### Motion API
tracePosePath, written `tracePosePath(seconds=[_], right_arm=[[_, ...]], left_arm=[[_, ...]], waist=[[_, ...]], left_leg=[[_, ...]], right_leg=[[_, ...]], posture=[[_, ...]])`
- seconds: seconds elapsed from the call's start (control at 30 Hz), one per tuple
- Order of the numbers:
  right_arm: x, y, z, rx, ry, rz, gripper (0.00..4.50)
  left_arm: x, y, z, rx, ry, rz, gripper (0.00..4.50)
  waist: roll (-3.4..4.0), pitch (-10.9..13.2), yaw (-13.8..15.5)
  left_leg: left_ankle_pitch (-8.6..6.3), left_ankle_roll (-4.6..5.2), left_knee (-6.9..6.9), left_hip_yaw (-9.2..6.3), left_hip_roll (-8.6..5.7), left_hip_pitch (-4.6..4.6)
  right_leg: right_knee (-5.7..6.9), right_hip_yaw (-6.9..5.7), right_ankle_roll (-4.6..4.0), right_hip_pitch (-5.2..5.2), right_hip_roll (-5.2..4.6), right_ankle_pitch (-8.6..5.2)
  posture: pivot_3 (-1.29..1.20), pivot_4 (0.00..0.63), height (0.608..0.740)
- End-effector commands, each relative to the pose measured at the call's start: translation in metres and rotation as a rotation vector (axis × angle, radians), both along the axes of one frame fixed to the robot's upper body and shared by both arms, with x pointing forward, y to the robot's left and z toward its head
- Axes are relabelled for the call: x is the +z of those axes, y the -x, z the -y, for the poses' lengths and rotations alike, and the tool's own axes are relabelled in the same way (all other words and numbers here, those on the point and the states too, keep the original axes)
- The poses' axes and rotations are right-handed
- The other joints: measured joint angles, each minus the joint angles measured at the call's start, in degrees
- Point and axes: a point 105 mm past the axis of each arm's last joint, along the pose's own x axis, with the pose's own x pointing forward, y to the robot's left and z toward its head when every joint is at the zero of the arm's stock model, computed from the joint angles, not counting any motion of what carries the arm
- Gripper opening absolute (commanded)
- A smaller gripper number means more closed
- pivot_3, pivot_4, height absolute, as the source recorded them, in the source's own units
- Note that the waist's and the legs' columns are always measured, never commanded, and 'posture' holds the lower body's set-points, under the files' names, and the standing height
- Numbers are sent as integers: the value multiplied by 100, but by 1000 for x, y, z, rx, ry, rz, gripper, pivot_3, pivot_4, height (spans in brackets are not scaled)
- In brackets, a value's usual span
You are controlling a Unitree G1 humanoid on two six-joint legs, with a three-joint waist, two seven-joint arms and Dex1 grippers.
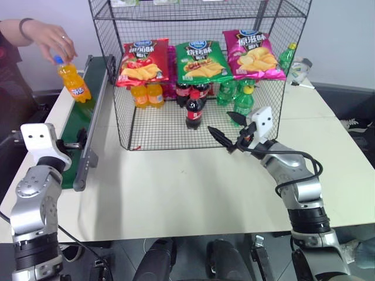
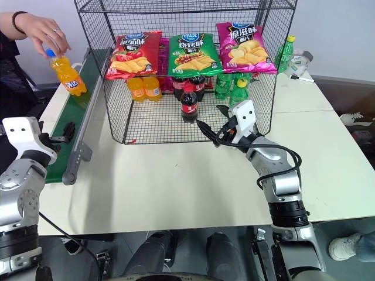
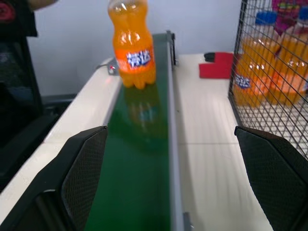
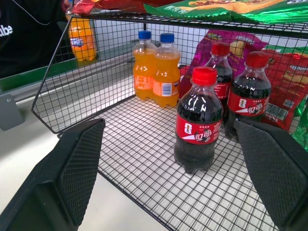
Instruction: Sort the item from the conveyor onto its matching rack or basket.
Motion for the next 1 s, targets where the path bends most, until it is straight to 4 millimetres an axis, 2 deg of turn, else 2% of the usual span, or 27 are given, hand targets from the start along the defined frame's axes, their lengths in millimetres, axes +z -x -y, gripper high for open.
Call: tracePosePath(seconds=[0.03,0.33,0.6,0.83,1.0], right_arm=[[13,2,-3,14,-9,53,4500],[9,5,-6,21,-10,34,4500],[8,4,-10,34,-13,30,4500],[10,3,-10,38,-12,36,4500],[11,3,-10,38,-11,41,4500]], left_arm=[[10,7,-8,32,-14,43,4416],[11,14,-10,36,-36,43,4416],[16,22,-21,99,-47,84,4416],[14,27,-37,168,-27,106,4416],[12,28,-41,173,-14,114,4416]], waist=[[0,0,0],[0,0,0],[0,0,1],[0,0,1],[0,0,0]], left_leg=[[0,0,0,0,0,0],[0,0,-1,0,0,0],[0,0,-1,0,0,0],[0,0,0,0,0,0],[0,0,0,0,0,0]], right_leg=[[0,0,0,0,0,0],[0,1,0,-6,0,0],[0,1,0,-20,0,0],[1,1,0,-20,0,0],[1,1,0,-20,0,0]], posture=[[0,150,740],[0,150,740],[0,150,740],[0,150,740],[0,150,740]])
